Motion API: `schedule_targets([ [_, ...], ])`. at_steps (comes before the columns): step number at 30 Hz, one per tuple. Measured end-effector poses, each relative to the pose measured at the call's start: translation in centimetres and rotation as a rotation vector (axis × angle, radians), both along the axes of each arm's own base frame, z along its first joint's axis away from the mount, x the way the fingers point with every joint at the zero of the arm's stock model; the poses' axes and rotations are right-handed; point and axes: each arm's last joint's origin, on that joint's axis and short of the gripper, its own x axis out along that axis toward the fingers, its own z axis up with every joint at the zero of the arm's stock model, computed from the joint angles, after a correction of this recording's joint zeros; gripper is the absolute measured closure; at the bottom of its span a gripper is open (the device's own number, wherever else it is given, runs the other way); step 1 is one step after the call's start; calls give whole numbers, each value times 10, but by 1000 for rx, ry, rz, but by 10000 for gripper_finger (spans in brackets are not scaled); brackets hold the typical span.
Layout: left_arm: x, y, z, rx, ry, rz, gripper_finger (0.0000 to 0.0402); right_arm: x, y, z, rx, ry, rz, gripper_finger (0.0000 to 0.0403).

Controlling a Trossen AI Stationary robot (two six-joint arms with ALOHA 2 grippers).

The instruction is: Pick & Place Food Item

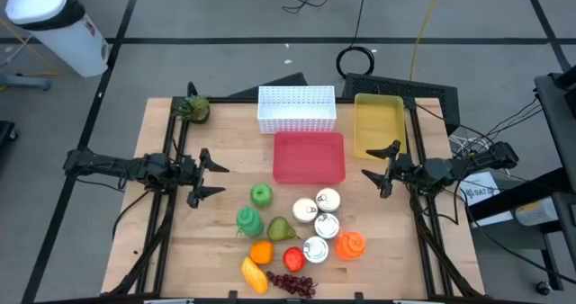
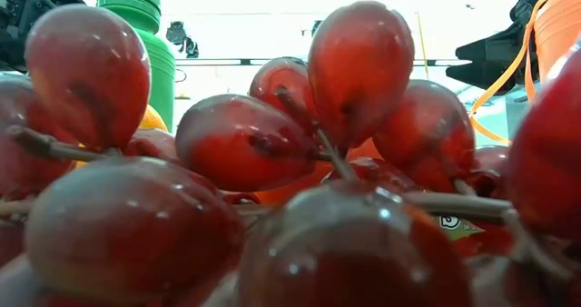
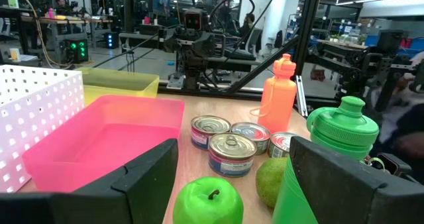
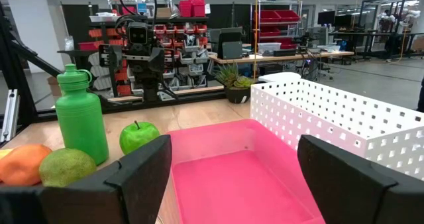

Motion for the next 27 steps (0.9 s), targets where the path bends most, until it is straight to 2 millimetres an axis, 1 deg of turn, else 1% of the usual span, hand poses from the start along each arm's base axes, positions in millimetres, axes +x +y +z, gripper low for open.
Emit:
schedule_targets([
  [12, 0, 0, 0, 0, 0, 0, 100, 0, 0, 1, 12, -16, 1, 92],
  [14, 0, 0, 0, 0, 0, 0, 101, 0, 0, 2, 82, -42, 4, 92],
  [18, 0, 0, 0, 0, 0, 0, 101, 0, 0, 3, 345, -137, 18, 92],
  [21, 0, 0, 0, 0, 0, 0, 101, 0, 0, 6, 484, -200, 29, 92],
  [24, 0, 0, 0, 0, -1, 0, 101, -1, 0, 8, 534, -242, 35, 92],
  [27, 0, 0, 0, 0, 0, 0, 100, -2, -1, 12, 525, -277, 10, 92],
])
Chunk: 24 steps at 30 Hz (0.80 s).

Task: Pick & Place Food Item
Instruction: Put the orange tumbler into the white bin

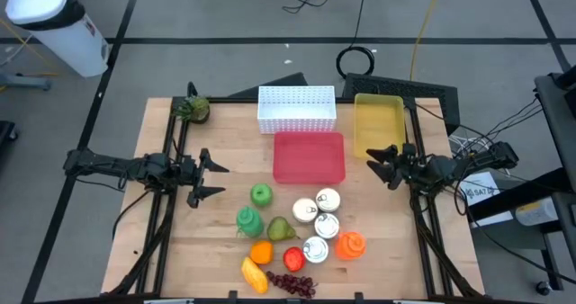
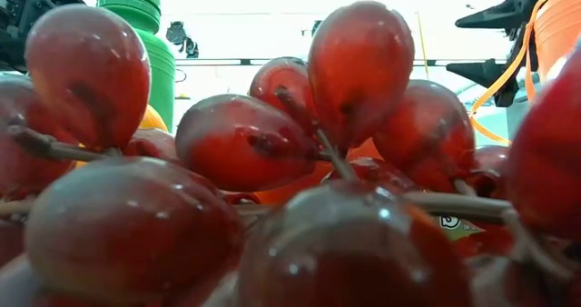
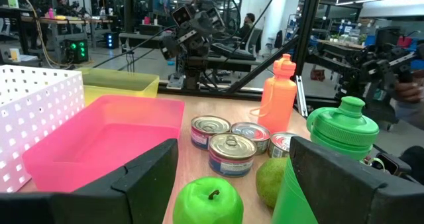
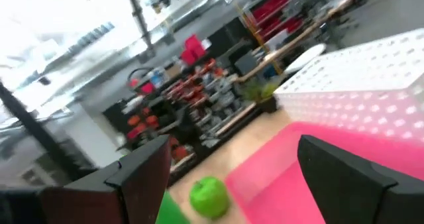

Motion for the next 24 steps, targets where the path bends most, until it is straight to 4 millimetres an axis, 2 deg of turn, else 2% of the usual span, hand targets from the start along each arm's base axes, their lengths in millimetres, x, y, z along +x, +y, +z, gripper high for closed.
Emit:
schedule_targets([
  [7, 0, 0, 0, 0, 0, 0, 100, -2, -4, 0, 1, 11, -148, 92],
  [14, 0, 0, 0, 0, 0, 0, 100, -4, -4, 9, -14, -60, -148, 92],
  [19, 0, 0, 0, 0, 0, 0, 101, -3, 0, 15, -91, -116, 14, 92],
  [24, 0, 0, 0, 0, 0, 0, 100, 0, 9, 19, -148, -181, 285, 92],
])
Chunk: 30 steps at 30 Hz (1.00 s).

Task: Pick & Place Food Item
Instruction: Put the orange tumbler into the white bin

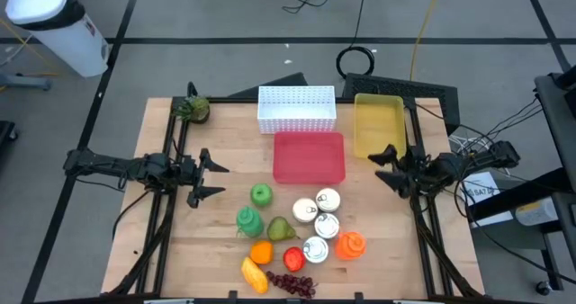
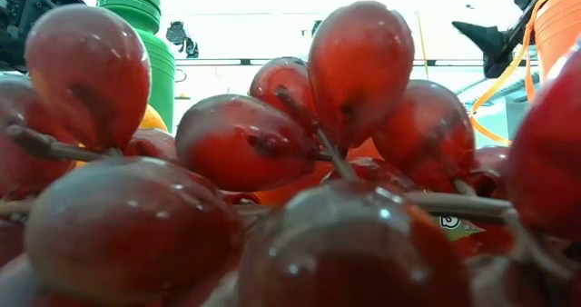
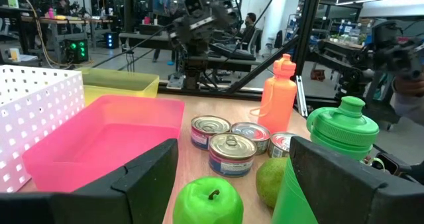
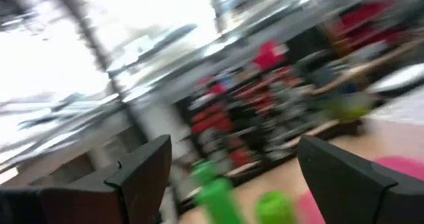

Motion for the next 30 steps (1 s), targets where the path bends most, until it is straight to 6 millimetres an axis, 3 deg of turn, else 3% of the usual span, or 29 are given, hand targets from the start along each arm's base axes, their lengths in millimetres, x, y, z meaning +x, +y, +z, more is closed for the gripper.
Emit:
schedule_targets([
  [7, 0, 0, 0, 0, 0, 1, 100, 10, 21, -9, -163, 129, 224, 92],
  [14, 0, 0, 0, 0, 0, 0, 100, 17, 59, 36, -370, 93, 382, 92],
  [22, 0, 0, 0, 0, -5, 0, 100, 29, 113, 54, -657, 193, 282, 88],
  [30, 0, 0, 0, 0, 0, 0, 101, 39, 147, 55, -712, 328, 168, 56],
])
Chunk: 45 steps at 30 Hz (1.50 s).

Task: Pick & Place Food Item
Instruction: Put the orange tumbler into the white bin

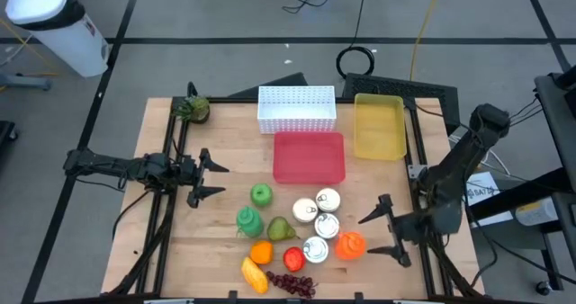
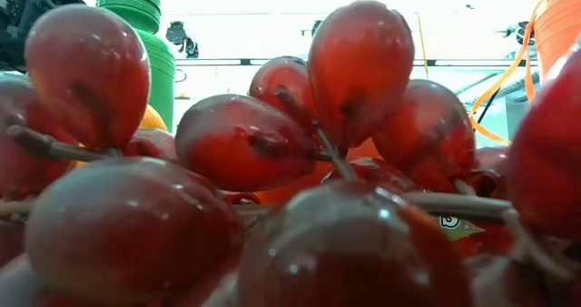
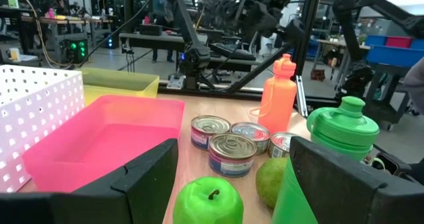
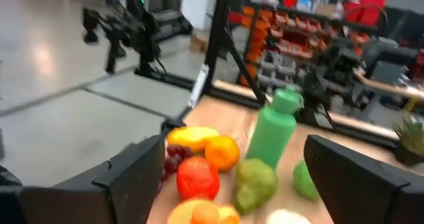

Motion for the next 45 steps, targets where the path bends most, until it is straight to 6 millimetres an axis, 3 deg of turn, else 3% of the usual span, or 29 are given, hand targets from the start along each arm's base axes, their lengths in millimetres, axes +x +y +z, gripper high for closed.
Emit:
schedule_targets([
  [13, 0, 0, 0, 0, 0, 0, 101, 2, 16, -28, 50, 190, -37, 58],
  [30, 0, 0, 0, 0, 0, 0, 101, 18, 18, -49, 60, 259, -115, 63],
  [36, 0, 0, 0, 0, 0, 0, 100, 19, 18, -50, 74, 265, -119, 95],
  [45, 0, 0, 0, 0, 0, 0, 101, 18, 18, -48, 82, 260, -118, 182],
])
